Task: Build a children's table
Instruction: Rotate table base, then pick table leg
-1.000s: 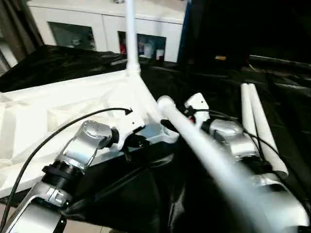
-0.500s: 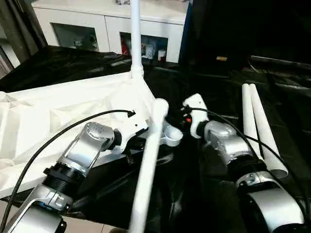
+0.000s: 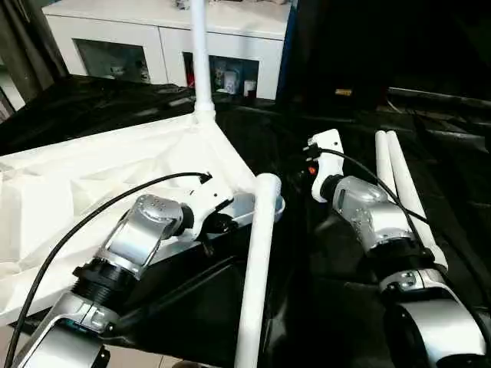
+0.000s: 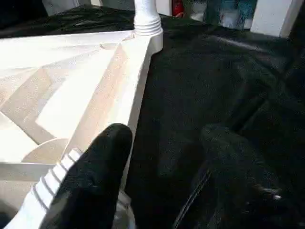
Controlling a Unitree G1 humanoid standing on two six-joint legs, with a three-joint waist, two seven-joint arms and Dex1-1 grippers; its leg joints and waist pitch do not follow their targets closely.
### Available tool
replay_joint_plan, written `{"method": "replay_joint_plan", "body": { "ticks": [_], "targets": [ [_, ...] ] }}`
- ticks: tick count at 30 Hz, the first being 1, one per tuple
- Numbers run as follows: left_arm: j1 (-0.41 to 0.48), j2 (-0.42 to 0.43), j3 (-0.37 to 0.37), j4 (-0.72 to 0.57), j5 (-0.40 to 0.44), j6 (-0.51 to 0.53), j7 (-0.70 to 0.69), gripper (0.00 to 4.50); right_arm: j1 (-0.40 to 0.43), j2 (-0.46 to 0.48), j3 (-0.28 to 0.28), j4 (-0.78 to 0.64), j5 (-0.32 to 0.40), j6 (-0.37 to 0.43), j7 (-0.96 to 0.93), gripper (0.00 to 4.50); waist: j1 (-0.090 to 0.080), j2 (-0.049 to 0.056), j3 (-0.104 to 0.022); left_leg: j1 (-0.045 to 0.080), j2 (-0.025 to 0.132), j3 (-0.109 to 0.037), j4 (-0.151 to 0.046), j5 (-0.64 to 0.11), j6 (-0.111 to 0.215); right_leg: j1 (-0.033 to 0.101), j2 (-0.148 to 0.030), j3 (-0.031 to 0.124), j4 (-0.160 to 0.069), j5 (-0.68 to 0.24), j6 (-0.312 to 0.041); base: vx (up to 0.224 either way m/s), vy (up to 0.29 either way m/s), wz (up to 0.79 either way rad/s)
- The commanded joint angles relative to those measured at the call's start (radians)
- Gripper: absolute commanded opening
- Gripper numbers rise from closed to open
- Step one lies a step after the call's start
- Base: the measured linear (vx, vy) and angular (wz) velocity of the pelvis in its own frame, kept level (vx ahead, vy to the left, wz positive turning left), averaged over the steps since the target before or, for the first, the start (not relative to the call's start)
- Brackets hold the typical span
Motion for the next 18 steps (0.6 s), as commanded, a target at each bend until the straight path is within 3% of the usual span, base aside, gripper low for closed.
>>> {"method": "replay_joint_plan", "body": {
  "ticks": [1, 5, 7, 9, 11, 12, 13, 17, 18],
  "targets": [
    [-0.01, 0.015, 0.022, 0.019, 0.02, 0.009, 0.028, 0.78, 0.017, -0.013, -0.022, -0.099, 0.05, 0.1, 0.015, 3.1, 0.003, 0.002, -0.068, 0.022, 0.061, -0.028, -0.063, -0.07, 0.041, 0.053, -0.098, 0.057, -0.065, 0.137, -0.22, 0.0, 0.0, 0.0],
    [-0.008, 0.02, 0.023, 0.021, 0.021, 0.013, 0.034, 1.05, 0.072, -0.046, -0.006, -0.316, 0.177, 0.35, 0.099, 3.38, 0.007, 0.002, -0.067, 0.023, 0.063, -0.03, -0.064, -0.072, 0.05, 0.053, -0.097, 0.057, -0.068, 0.125, -0.201, 0.0, 0.0, 0.0],
    [-0.008, 0.022, 0.023, 0.021, 0.02, 0.014, 0.034, 1.27, 0.087, -0.06, 0.008, -0.366, 0.206, 0.403, 0.125, 3.55, 0.009, 0.002, -0.068, 0.023, 0.063, -0.029, -0.063, -0.077, 0.041, 0.052, -0.101, 0.057, -0.069, 0.114, -0.2, 0.0, 0.0, 0.0],
    [-0.01, 0.022, 0.02, 0.023, 0.018, 0.013, 0.034, 1.47, 0.099, -0.068, 0.019, -0.403, 0.222, 0.457, 0.14, 3.71, 0.01, 0.003, -0.068, 0.022, 0.063, -0.03, -0.064, -0.078, 0.03, 0.05, -0.101, 0.056, -0.07, 0.1, -0.202, 0.0, 0.0, 0.0],
    [-0.012, 0.023, 0.017, 0.025, 0.017, 0.011, 0.033, 1.53, 0.12, -0.095, 0.071, -0.452, 0.225, 0.565, 0.167, 3.89, 0.012, 0.007, -0.067, 0.024, 0.063, -0.031, -0.065, -0.082, 0.019, 0.05, -0.098, 0.057, -0.07, 0.096, -0.197, 0.0, 0.0, 0.0],
    [-0.012, 0.023, 0.017, 0.025, 0.017, 0.011, 0.033, 1.82, 0.12, -0.095, 0.071, -0.452, 0.225, 0.565, 0.167, 4.05, 0.013, 0.007, -0.068, 0.025, 0.063, -0.031, -0.065, -0.082, 0.016, 0.049, -0.1, 0.057, -0.07, 0.097, -0.199, 0.0, 0.0, 0.0],
    [-0.012, 0.024, 0.014, 0.025, 0.016, 0.009, 0.033, 1.82, 0.138, -0.098, 0.095, -0.479, 0.22, 0.631, 0.147, 4.05, 0.014, 0.004, -0.068, 0.024, 0.063, -0.029, -0.065, -0.09, 0.008, 0.048, -0.102, 0.057, -0.072, 0.089, -0.202, 0.0, 0.0, 0.0],
    [-0.013, 0.025, 0.013, 0.026, 0.017, 0.008, 0.035, 1.96, 0.159, -0.086, 0.117, -0.495, 0.208, 0.703, 0.091, 4.32, 0.016, 0.0, -0.066, 0.025, 0.062, -0.029, -0.067, -0.093, -0.011, 0.047, -0.103, 0.058, -0.074, 0.063, -0.196, 0.0, 0.0, 0.0],
    [-0.013, 0.025, 0.013, 0.025, 0.017, 0.008, 0.036, 2.27, 0.166, -0.085, 0.126, -0.501, 0.211, 0.719, 0.087, 4.37, 0.017, 0.001, -0.066, 0.025, 0.063, -0.03, -0.068, -0.095, -0.015, 0.048, -0.105, 0.059, -0.074, 0.055, -0.195, 0.0, 0.0, 0.0]
  ]
}}
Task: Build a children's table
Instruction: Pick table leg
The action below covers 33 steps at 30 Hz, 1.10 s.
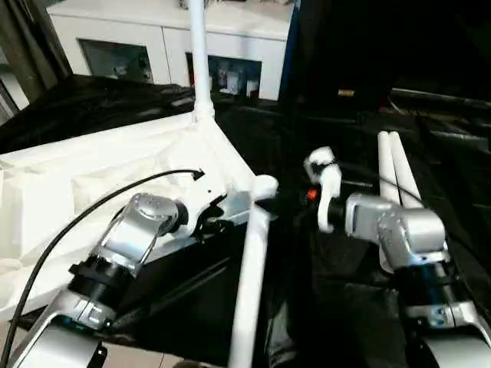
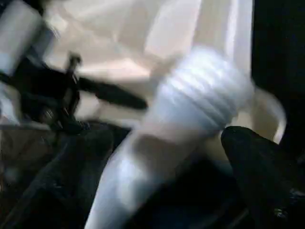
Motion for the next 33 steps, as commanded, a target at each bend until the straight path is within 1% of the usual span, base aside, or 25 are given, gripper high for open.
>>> {"method": "replay_joint_plan", "body": {
  "ticks": [1, 2, 3, 4, 5, 9, 11, 12, 13, 14, 15, 16, 17, 19, 21, 23, 24, 25, 26, 27, 28, 29, 31, 32, 33],
  "targets": [
    [-0.008, 0.008, 0.008, 0.008, 0.013, 0.006, 0.007, 2.34, 0.005, -0.001, 0.014, -0.03, -0.002, 0.034, -0.018, 4.37, 0.007, 0.002, -0.066, 0.024, 0.064, -0.029, -0.067, -0.097, -0.017, 0.047, -0.105, 0.059, -0.073, 0.051, -0.19, 0.0, 0.0, 0.0],
    [-0.007, 0.009, 0.008, 0.004, 0.012, 0.007, 0.005, 2.34, 0.015, 0.011, 0.019, -0.03, 0.01, 0.067, -0.027, 4.37, 0.006, -0.002, -0.066, 0.024, 0.064, -0.03, -0.068, -0.095, -0.018, 0.047, -0.104, 0.058, -0.072, 0.054, -0.188, 0.0, 0.0, 0.0],
    [-0.007, 0.01, 0.007, 0.003, 0.01, 0.007, 0.003, 2.38, 0.018, 0.014, 0.021, -0.032, 0.014, 0.082, -0.029, 4.37, 0.006, 0.0, -0.066, 0.023, 0.063, -0.03, -0.068, -0.092, -0.018, 0.047, -0.105, 0.059, -0.072, 0.057, -0.186, 0.0, 0.0, 0.0],
    [-0.006, 0.011, 0.008, 0.0, 0.007, 0.009, 0.002, 2.53, 0.021, 0.02, 0.022, -0.025, 0.015, 0.09, -0.031, 4.37, 0.006, -0.002, -0.066, 0.023, 0.063, -0.03, -0.068, -0.092, -0.018, 0.046, -0.105, 0.059, -0.072, 0.057, -0.183, 0.0, 0.0, 0.0],
    [-0.006, 0.01, 0.009, -0.002, 0.005, 0.009, 0.001, 2.7, 0.022, 0.026, 0.017, -0.02, 0.015, 0.099, -0.036, 4.37, 0.006, -0.001, -0.067, 0.024, 0.063, -0.03, -0.068, -0.083, -0.017, 0.047, -0.105, 0.059, -0.07, 0.065, -0.183, 0.0, 0.0, 0.0],
    [-0.004, 0.011, 0.009, -0.005, 0.0, 0.008, 0.0, 2.93, 0.022, 0.039, 0.026, 0.01, 0.006, 0.095, -0.046, 4.37, 0.009, -0.002, -0.067, 0.023, 0.063, -0.03, -0.068, -0.082, -0.024, 0.046, -0.106, 0.058, -0.07, 0.067, -0.18, 0.0, 0.0, 0.0],
    [-0.001, 0.012, 0.008, -0.009, -0.001, 0.009, -0.003, 3.25, 0.022, 0.046, 0.021, 0.015, 0.01, 0.1, -0.055, 4.37, 0.009, -0.003, -0.067, 0.023, 0.062, -0.029, -0.068, -0.08, -0.027, 0.046, -0.106, 0.059, -0.07, 0.069, -0.177, 0.0, 0.0, 0.0],
    [-0.001, 0.012, 0.008, -0.009, -0.001, 0.009, -0.003, 3.28, 0.022, 0.046, 0.021, 0.015, 0.01, 0.1, -0.055, 4.21, 0.009, -0.003, -0.067, 0.022, 0.062, -0.029, -0.068, -0.082, -0.027, 0.046, -0.106, 0.058, -0.07, 0.067, -0.177, 0.0, 0.0, 0.0],
    [0.0, 0.011, 0.012, -0.012, -0.003, 0.011, 0.0, 3.31, 0.021, 0.058, 0.006, 0.029, 0.007, 0.098, -0.076, 4.11, 0.01, -0.005, -0.067, 0.023, 0.062, -0.029, -0.068, -0.08, -0.027, 0.046, -0.107, 0.059, -0.069, 0.066, -0.176, 0.0, 0.0, 0.0],
    [-0.001, 0.01, 0.013, -0.013, -0.004, 0.012, 0.001, 3.31, 0.02, 0.064, -0.003, 0.037, 0.007, 0.097, -0.084, 4.11, 0.01, -0.005, -0.066, 0.023, 0.063, -0.029, -0.069, -0.081, -0.028, 0.045, -0.107, 0.059, -0.07, 0.06, -0.176, 0.0, 0.0, 0.0],
    [-0.001, 0.012, 0.014, -0.016, -0.005, 0.013, 0.001, 3.38, 0.02, 0.07, -0.014, 0.046, 0.009, 0.095, -0.092, 4.01, 0.01, -0.005, -0.066, 0.023, 0.063, -0.029, -0.069, -0.082, -0.029, 0.046, -0.107, 0.059, -0.07, 0.059, -0.175, 0.0, 0.0, 0.0],
    [-0.001, 0.012, 0.017, -0.018, -0.007, 0.015, 0.001, 3.56, 0.021, 0.076, -0.025, 0.054, 0.009, 0.093, -0.1, 3.93, 0.01, -0.005, -0.066, 0.023, 0.063, -0.029, -0.07, -0.082, -0.03, 0.045, -0.107, 0.059, -0.069, 0.056, -0.173, 0.0, 0.0, 0.0],
    [-0.001, 0.015, 0.023, -0.025, -0.013, 0.02, 0.0, 3.66, 0.023, 0.097, -0.065, 0.079, 0.014, 0.086, -0.127, 3.83, 0.009, -0.009, -0.066, 0.024, 0.063, -0.028, -0.07, -0.081, -0.03, 0.045, -0.108, 0.059, -0.069, 0.055, -0.174, 0.0, 0.0, 0.0],
    [-0.002, 0.016, 0.027, -0.027, -0.018, 0.023, 0.0, 3.77, 0.026, 0.117, -0.106, 0.106, 0.022, 0.077, -0.152, 3.61, 0.011, -0.006, -0.067, 0.024, 0.062, -0.028, -0.069, -0.082, -0.033, 0.044, -0.109, 0.059, -0.071, 0.044, -0.179, 0.0, 0.0, 0.0],
    [-0.003, 0.016, 0.028, -0.024, -0.019, 0.021, 0.0, 4.07, 0.028, 0.129, -0.133, 0.126, 0.035, 0.071, -0.167, 3.41, 0.01, -0.008, -0.066, 0.023, 0.063, -0.028, -0.07, -0.088, -0.035, 0.045, -0.109, 0.058, -0.071, 0.038, -0.179, 0.0, 0.0, 0.0],
    [-0.004, 0.017, 0.031, -0.021, -0.021, 0.021, 0.002, 4.17, 0.029, 0.138, -0.158, 0.137, 0.048, 0.071, -0.179, 3.23, 0.009, -0.007, -0.066, 0.025, 0.063, -0.028, -0.071, -0.088, -0.035, 0.044, -0.108, 0.058, -0.071, 0.038, -0.175, 0.0, 0.0, 0.0],
    [-0.004, 0.017, 0.034, -0.021, -0.023, 0.022, 0.003, 4.17, 0.03, 0.146, -0.178, 0.144, 0.058, 0.073, -0.187, 3.23, 0.009, -0.007, -0.066, 0.024, 0.063, -0.028, -0.071, -0.089, -0.035, 0.044, -0.108, 0.058, -0.071, 0.036, -0.175, 0.0, 0.0, 0.0],
    [-0.005, 0.018, 0.035, -0.021, -0.024, 0.022, 0.003, 4.38, 0.029, 0.149, -0.187, 0.147, 0.062, 0.074, -0.191, 3.08, 0.008, -0.007, -0.065, 0.024, 0.063, -0.028, -0.072, -0.096, -0.036, 0.044, -0.108, 0.058, -0.072, 0.025, -0.173, 0.0, 0.0, 0.0],
    [-0.004, 0.019, 0.039, -0.025, -0.029, 0.026, 0.004, 4.46, 0.029, 0.155, -0.204, 0.148, 0.066, 0.078, -0.195, 2.96, 0.009, -0.007, -0.065, 0.025, 0.063, -0.029, -0.072, -0.097, -0.038, 0.044, -0.109, 0.058, -0.074, 0.018, -0.169, 0.0, 0.0, 0.0],
    [-0.003, 0.019, 0.043, -0.028, -0.033, 0.029, 0.005, 4.46, 0.029, 0.158, -0.211, 0.147, 0.069, 0.082, -0.197, 2.96, 0.008, -0.007, -0.065, 0.025, 0.063, -0.028, -0.073, -0.098, -0.039, 0.043, -0.109, 0.059, -0.073, 0.016, -0.168, 0.0, 0.0, 0.0],
    [-0.003, 0.019, 0.045, -0.029, -0.035, 0.03, 0.005, 4.5, 0.028, 0.159, -0.214, 0.147, 0.07, 0.083, -0.197, 2.86, 0.009, -0.006, -0.065, 0.025, 0.063, -0.028, -0.072, -0.099, -0.04, 0.043, -0.109, 0.058, -0.074, 0.012, -0.167, 0.0, 0.0, 0.0],
    [-0.003, 0.017, 0.066, -0.037, -0.055, 0.041, 0.007, 4.5, 0.024, 0.164, -0.239, 0.146, 0.086, 0.094, -0.204, 2.72, 0.009, -0.005, -0.065, 0.025, 0.063, -0.028, -0.073, -0.103, -0.043, 0.042, -0.109, 0.059, -0.074, 0.008, -0.166, 0.0, 0.0, 0.0],
    [-0.006, 0.013, 0.097, -0.044, -0.082, 0.055, 0.011, 4.5, 0.016, 0.167, -0.264, 0.147, 0.105, 0.103, -0.214, 2.63, 0.009, -0.006, -0.066, 0.025, 0.062, -0.028, -0.073, -0.101, -0.045, 0.043, -0.108, 0.058, -0.073, 0.013, -0.171, 0.0, 0.0, 0.0],
    [-0.008, 0.009, 0.142, -0.055, -0.122, 0.071, 0.007, 4.5, 0.002, 0.168, -0.293, 0.146, 0.126, 0.101, -0.221, 2.56, 0.009, -0.004, -0.065, 0.025, 0.062, -0.028, -0.073, -0.108, -0.048, 0.042, -0.11, 0.058, -0.073, 0.007, -0.174, 0.0, 0.0, 0.0],
    [-0.01, 0.008, 0.154, -0.058, -0.132, 0.074, 0.006, 4.5, -0.002, 0.169, -0.301, 0.146, 0.131, 0.1, -0.223, 2.49, 0.007, -0.005, -0.066, 0.025, 0.062, -0.027, -0.072, -0.108, -0.048, 0.042, -0.11, 0.058, -0.073, 0.008, -0.178, 0.0, 0.0, 0.0]
  ]
}}
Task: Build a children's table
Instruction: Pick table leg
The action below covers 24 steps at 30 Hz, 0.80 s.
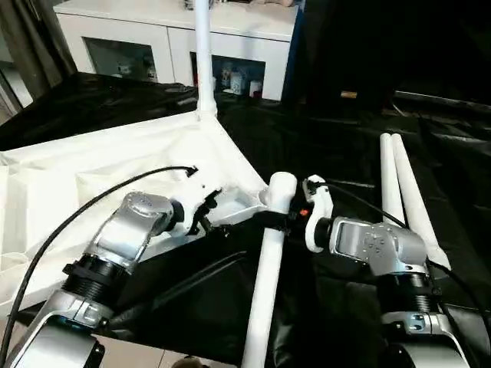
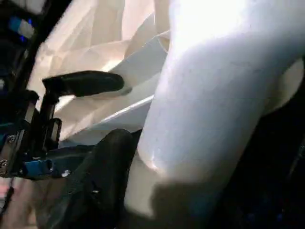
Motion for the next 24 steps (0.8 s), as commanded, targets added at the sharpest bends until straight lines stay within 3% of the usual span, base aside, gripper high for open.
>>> {"method": "replay_joint_plan", "body": {
  "ticks": [1, 2, 5, 9, 13, 15, 18, 21, 24],
  "targets": [
    [-0.013, 0.005, 0.072, -0.04, -0.038, 0.01, 0.004, 4.5, -0.024, -0.005, -0.042, 0.002, 0.028, 0.001, -0.021, 2.43, 0.004, 0.002, -0.069, 0.025, 0.062, -0.027, -0.071, -0.113, -0.041, 0.043, -0.11, 0.058, -0.074, 0.001, -0.18, 0.0, 0.0, 0.0],
    [-0.014, 0.005, 0.083, -0.044, -0.05, 0.011, 0.0, 4.5, -0.03, -0.003, -0.049, 0.002, 0.032, -0.005, -0.023, 2.3, 0.003, 0.003, -0.068, 0.024, 0.062, -0.027, -0.072, -0.112, -0.04, 0.043, -0.109, 0.058, -0.075, 0.003, -0.179, 0.0, 0.0, 0.0],
    [-0.004, 0.016, 0.175, -0.121, -0.187, 0.036, -0.093, 4.5, -0.119, 0.03, -0.173, -0.021, 0.132, 0.008, -0.06, 2.2, 0.002, 0.005, -0.071, 0.026, 0.062, -0.027, -0.071, -0.111, -0.043, 0.043, -0.112, 0.058, -0.07, 0.014, -0.192, 0.0, 0.0, 0.0],
    [0.003, 0.025, 0.222, -0.188, -0.29, 0.091, -0.157, 4.5, -0.193, 0.042, -0.24, -0.018, 0.186, -0.009, -0.094, 1.95, 0.0, 0.008, -0.068, 0.027, 0.059, -0.023, -0.071, -0.101, -0.042, 0.038, -0.103, 0.056, -0.067, 0.031, -0.204, 0.0, 0.0, 0.0],
    [0.029, 0.028, 0.171, -0.277, -0.311, 0.175, -0.177, 4.5, -0.295, 0.045, -0.314, 0.035, 0.244, -0.09, -0.12, 1.87, 0.004, 0.013, -0.069, 0.028, 0.06, -0.022, -0.072, -0.097, -0.047, 0.038, -0.103, 0.056, -0.066, 0.04, -0.185, 0.0, 0.0, 0.0],
    [0.032, 0.022, 0.163, -0.292, -0.319, 0.195, -0.172, 4.5, -0.316, 0.049, -0.329, 0.044, 0.25, -0.106, -0.131, 1.86, 0.003, 0.01, -0.068, 0.027, 0.059, -0.021, -0.072, -0.107, -0.055, 0.039, -0.102, 0.056, -0.068, 0.026, -0.184, 0.0, 0.0, 0.0],
    [0.052, 0.005, 0.114, -0.338, -0.341, 0.255, -0.159, 4.5, -0.373, 0.062, -0.391, 0.078, 0.275, -0.192, -0.18, 1.86, 0.004, 0.011, -0.068, 0.026, 0.057, -0.021, -0.073, -0.111, -0.064, 0.039, -0.101, 0.057, -0.069, 0.014, -0.176, 0.0, 0.0, 0.0],
    [0.06, -0.004, 0.079, -0.33, -0.316, 0.251, -0.135, 4.5, -0.404, 0.064, -0.427, 0.104, 0.285, -0.268, -0.213, 1.84, 0.003, 0.012, -0.066, 0.025, 0.056, -0.021, -0.073, -0.128, -0.065, 0.04, -0.098, 0.058, -0.073, -0.004, -0.165, 0.0, 0.0, 0.0],
    [0.062, -0.022, 0.081, -0.32, -0.304, 0.24, -0.113, 4.5, -0.424, 0.056, -0.452, 0.138, 0.282, -0.337, -0.248, 1.84, -0.001, 0.014, -0.07, 0.023, 0.053, -0.021, -0.071, -0.096, -0.06, 0.044, -0.093, 0.056, -0.069, 0.045, -0.155, 0.0, 0.0, 0.0]
  ]
}}
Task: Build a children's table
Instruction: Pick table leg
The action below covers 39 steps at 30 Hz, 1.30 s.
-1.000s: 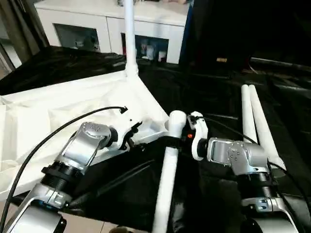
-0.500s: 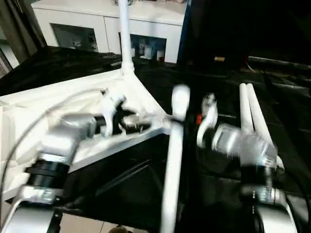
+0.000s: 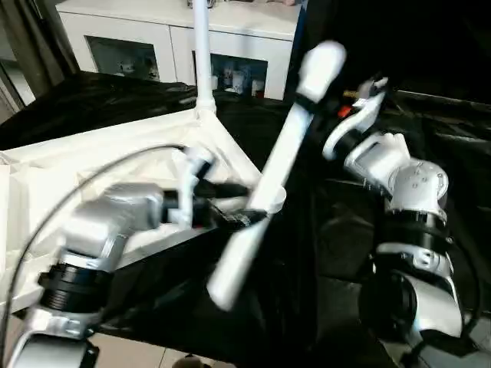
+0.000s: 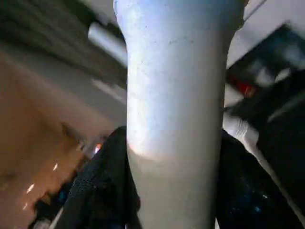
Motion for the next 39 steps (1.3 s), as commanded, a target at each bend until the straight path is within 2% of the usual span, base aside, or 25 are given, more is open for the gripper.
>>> {"method": "replay_joint_plan", "body": {
  "ticks": [1, 2, 4, 7, 9, 11, 13, 15, 16, 19, 21, 22, 27, 30, 32, 34, 36, 38, 39],
  "targets": [
    [-0.005, -0.009, 0.016, -0.012, -0.005, 0.013, 0.02, 4.5, -0.024, -0.013, -0.02, 0.03, -0.003, -0.065, -0.028, 1.84, -0.001, 0.011, -0.074, 0.023, 0.053, -0.022, -0.067, -0.088, -0.057, 0.046, -0.093, 0.055, -0.066, 0.066, -0.157, 0.0, 0.0, 0.0],
    [-0.007, -0.032, 0.054, -0.027, -0.051, 0.045, 0.027, 4.5, -0.031, -0.019, -0.031, 0.047, -0.012, -0.108, -0.036, 1.84, -0.002, 0.009, -0.074, 0.022, 0.052, -0.02, -0.065, -0.087, -0.055, 0.046, -0.093, 0.055, -0.065, 0.077, -0.165, 0.0, 0.0, 0.0],
    [-0.008, -0.043, 0.081, -0.041, -0.086, 0.071, 0.03, 4.5, -0.038, -0.023, -0.049, 0.057, -0.005, -0.129, -0.044, 1.84, -0.002, 0.008, -0.074, 0.021, 0.05, -0.019, -0.063, -0.086, -0.049, 0.048, -0.092, 0.054, -0.064, 0.084, -0.178, 0.0, 0.0, 0.0],
    [0.006, -0.019, 0.068, -0.048, -0.079, 0.067, 0.034, 4.5, -0.044, -0.027, -0.051, 0.067, -0.003, -0.154, -0.047, 1.84, -0.002, 0.008, -0.073, 0.021, 0.05, -0.02, -0.063, -0.085, -0.029, 0.048, -0.09, 0.054, -0.066, 0.081, -0.175, 0.0, 0.0, 0.0],
    [0.013, -0.012, 0.065, -0.047, -0.076, 0.063, 0.038, 4.5, -0.048, -0.033, -0.048, 0.077, -0.002, -0.165, -0.047, 1.84, -0.004, 0.009, -0.073, 0.02, 0.05, -0.021, -0.064, -0.087, -0.026, 0.049, -0.09, 0.054, -0.068, 0.065, -0.166, 0.0, 0.0, 0.0],
    [0.03, -0.001, 0.068, -0.063, -0.08, 0.066, 0.031, 4.23, -0.056, -0.046, -0.043, 0.102, 0.007, -0.192, -0.051, 1.84, -0.006, 0.007, -0.072, 0.022, 0.05, -0.02, -0.064, -0.09, -0.027, 0.047, -0.088, 0.053, -0.068, 0.051, -0.163, 0.0, 0.0, 0.0],
    [0.041, 0.004, 0.071, -0.079, -0.093, 0.079, 0.024, 4.12, -0.057, -0.049, -0.041, 0.111, 0.007, -0.207, -0.053, 1.84, -0.005, 0.009, -0.072, 0.022, 0.052, -0.02, -0.063, -0.093, -0.027, 0.047, -0.09, 0.054, -0.068, 0.048, -0.167, 0.0, 0.0, 0.0],
    [0.048, 0.008, 0.07, -0.089, -0.104, 0.091, 0.024, 4.02, -0.06, -0.05, -0.044, 0.12, 0.005, -0.218, -0.06, 1.84, -0.006, 0.006, -0.072, 0.022, 0.05, -0.019, -0.063, -0.087, -0.022, 0.046, -0.087, 0.054, -0.067, 0.056, -0.168, 0.0, 0.0, 0.0],
    [0.052, 0.013, 0.066, -0.093, -0.104, 0.091, 0.022, 3.76, -0.062, -0.05, -0.046, 0.125, 0.004, -0.222, -0.062, 1.84, -0.006, 0.007, -0.072, 0.022, 0.05, -0.019, -0.063, -0.087, -0.021, 0.046, -0.088, 0.054, -0.067, 0.053, -0.169, 0.0, 0.0, 0.0],
    [0.053, 0.017, 0.064, -0.081, -0.102, 0.077, 0.037, 3.63, -0.069, -0.052, -0.043, 0.144, 0.006, -0.236, -0.064, 1.84, -0.005, 0.008, -0.073, 0.023, 0.05, -0.019, -0.062, -0.089, -0.018, 0.046, -0.088, 0.054, -0.067, 0.044, -0.169, 0.0, 0.0, 0.0],
    [0.05, 0.011, 0.071, -0.073, -0.1, 0.068, 0.047, 3.34, -0.07, -0.052, -0.041, 0.147, 0.007, -0.239, -0.064, 1.84, -0.005, 0.009, -0.073, 0.023, 0.051, -0.019, -0.062, -0.086, -0.019, 0.046, -0.087, 0.053, -0.066, 0.055, -0.17, 0.0, 0.0, 0.0],
    [0.044, 0.006, 0.079, -0.067, -0.103, 0.065, 0.052, 3.26, -0.071, -0.05, -0.038, 0.148, 0.011, -0.24, -0.065, 1.84, -0.006, 0.004, -0.073, 0.022, 0.051, -0.018, -0.062, -0.084, -0.017, 0.047, -0.087, 0.053, -0.066, 0.063, -0.17, 0.0, 0.0, 0.0],
    [0.03, 0.006, 0.091, -0.058, -0.111, 0.071, 0.056, 2.81, -0.068, -0.046, -0.028, 0.147, 0.017, -0.245, -0.067, 1.84, -0.005, 0.006, -0.074, 0.021, 0.049, -0.019, -0.06, -0.077, -0.012, 0.048, -0.087, 0.053, -0.066, 0.065, -0.169, 0.0, 0.0, 0.0],
    [0.028, 0.007, 0.099, -0.055, -0.123, 0.075, 0.056, 2.73, -0.068, -0.042, -0.03, 0.147, 0.026, -0.25, -0.075, 1.84, -0.006, 0.008, -0.074, 0.021, 0.049, -0.019, -0.06, -0.074, -0.011, 0.047, -0.086, 0.053, -0.065, 0.071, -0.17, 0.0, 0.0, 0.0],
    [0.026, 0.006, 0.108, -0.052, -0.132, 0.08, 0.058, 2.39, -0.068, -0.04, -0.029, 0.145, 0.031, -0.252, -0.078, 1.84, -0.006, 0.008, -0.075, 0.022, 0.048, -0.018, -0.059, -0.073, -0.013, 0.047, -0.086, 0.053, -0.064, 0.079, -0.173, 0.0, 0.0, 0.0],
    [0.025, 0.004, 0.114, -0.048, -0.134, 0.08, 0.06, 2.3, -0.067, -0.04, -0.027, 0.145, 0.032, -0.251, -0.079, 1.84, -0.006, 0.008, -0.075, 0.022, 0.049, -0.019, -0.059, -0.076, -0.012, 0.047, -0.086, 0.053, -0.064, 0.079, -0.174, 0.0, 0.0, 0.0],
    [0.023, 0.0, 0.121, -0.044, -0.136, 0.079, 0.065, 2.13, -0.066, -0.041, -0.021, 0.145, 0.034, -0.253, -0.079, 1.84, -0.006, 0.003, -0.074, 0.022, 0.049, -0.018, -0.06, -0.078, -0.01, 0.048, -0.086, 0.053, -0.064, 0.073, -0.174, 0.0, 0.0, 0.0],
    [0.023, 0.0, 0.122, -0.044, -0.137, 0.079, 0.065, 1.93, -0.066, -0.041, -0.019, 0.146, 0.036, -0.253, -0.079, 1.84, -0.005, 0.004, -0.074, 0.021, 0.049, -0.019, -0.06, -0.074, -0.008, 0.048, -0.087, 0.053, -0.064, 0.068, -0.17, 0.0, 0.0, 0.0],
    [0.024, 0.0, 0.122, -0.045, -0.139, 0.079, 0.065, 1.89, -0.066, -0.041, -0.019, 0.146, 0.037, -0.253, -0.079, 1.84, -0.005, 0.001, -0.074, 0.021, 0.049, -0.018, -0.06, -0.072, -0.006, 0.048, -0.088, 0.053, -0.065, 0.069, -0.17, 0.0, 0.0, 0.0]
  ]
}}
